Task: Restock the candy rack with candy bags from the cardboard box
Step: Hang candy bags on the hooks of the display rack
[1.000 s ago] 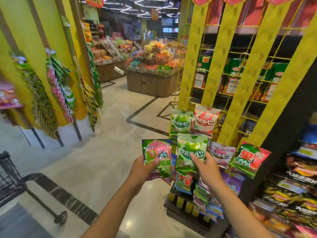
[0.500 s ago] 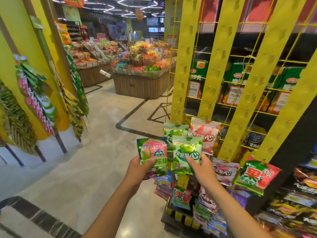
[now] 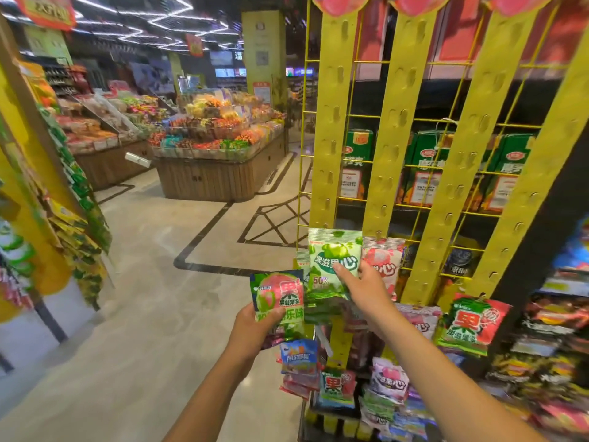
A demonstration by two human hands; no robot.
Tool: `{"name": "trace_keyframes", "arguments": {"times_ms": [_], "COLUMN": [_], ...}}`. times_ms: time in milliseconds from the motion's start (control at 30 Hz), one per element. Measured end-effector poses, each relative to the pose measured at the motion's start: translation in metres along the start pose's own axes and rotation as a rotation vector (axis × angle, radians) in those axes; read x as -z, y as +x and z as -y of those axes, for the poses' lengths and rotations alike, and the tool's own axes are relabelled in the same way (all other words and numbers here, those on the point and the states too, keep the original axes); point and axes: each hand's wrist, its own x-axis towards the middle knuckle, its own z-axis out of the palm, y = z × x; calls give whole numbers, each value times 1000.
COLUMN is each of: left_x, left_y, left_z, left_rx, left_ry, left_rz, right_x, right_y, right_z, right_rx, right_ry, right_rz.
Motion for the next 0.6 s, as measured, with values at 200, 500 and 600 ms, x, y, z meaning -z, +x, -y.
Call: {"name": "trace_keyframes", "arguments": {"times_ms": [200,500,600], "left_x": [14,24,27], "left_y": [11,20,22], "left_z": [1,6,9], "left_rx": [13,16,28], "left_ry": [4,27,27], "left_rz": [45,77,77], "right_x": [-17,-29,-32], "right_y": [19,30,30], "right_z": [24,7,2], "right_rx": [28,-46,-26], "right_ry": [60,-2,-40], "right_rz": [-45,-89,-107]}}
